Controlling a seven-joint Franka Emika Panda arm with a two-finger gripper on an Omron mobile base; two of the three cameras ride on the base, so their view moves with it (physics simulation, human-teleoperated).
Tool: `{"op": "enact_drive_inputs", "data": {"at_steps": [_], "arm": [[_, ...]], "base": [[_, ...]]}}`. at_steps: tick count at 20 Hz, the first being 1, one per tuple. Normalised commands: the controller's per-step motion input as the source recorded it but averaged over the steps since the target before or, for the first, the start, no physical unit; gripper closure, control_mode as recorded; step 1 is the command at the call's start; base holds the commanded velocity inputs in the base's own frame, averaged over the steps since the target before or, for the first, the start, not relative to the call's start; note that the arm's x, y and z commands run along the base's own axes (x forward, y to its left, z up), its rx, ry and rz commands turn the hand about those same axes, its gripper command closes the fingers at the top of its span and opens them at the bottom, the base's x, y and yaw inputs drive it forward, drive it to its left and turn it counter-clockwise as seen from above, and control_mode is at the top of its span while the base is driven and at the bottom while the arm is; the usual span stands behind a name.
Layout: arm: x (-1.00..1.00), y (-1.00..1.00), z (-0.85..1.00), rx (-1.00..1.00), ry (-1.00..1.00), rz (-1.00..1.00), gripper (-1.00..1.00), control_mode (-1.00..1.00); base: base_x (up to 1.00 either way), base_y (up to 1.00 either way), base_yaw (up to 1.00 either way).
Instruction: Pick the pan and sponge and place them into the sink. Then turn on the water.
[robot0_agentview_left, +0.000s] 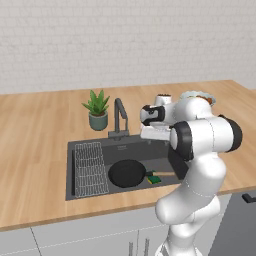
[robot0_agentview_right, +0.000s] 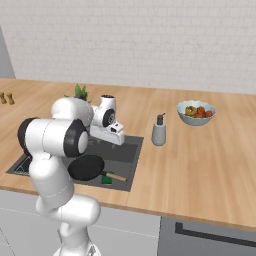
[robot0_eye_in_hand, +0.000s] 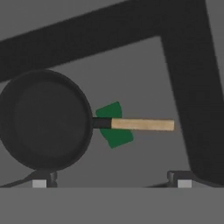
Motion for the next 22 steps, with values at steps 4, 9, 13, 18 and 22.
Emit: {"op": "enact_drive_inputs", "data": {"at_steps": [4,9,13,18,22], "arm": [[0.05,0.16,0.00,0.02,-0.01,0.00,-1.00,-1.00],[0.20,0.25,0.00,0.14,-0.12,0.00,-1.00,-1.00],[0.17,0.26,0.00,0.15,-0.11,0.00,-1.00,-1.00],[0.22,0.28,0.00,0.10,-0.03,0.00,-1.00,-1.00],[0.26,0.06,0.00,0.11,0.00,0.00,-1.00,-1.00]], "base": [[0.00,0.00,0.00],[0.00,0.00,0.00],[0.00,0.00,0.00],[0.00,0.00,0.00],[0.00,0.00,0.00]]}}
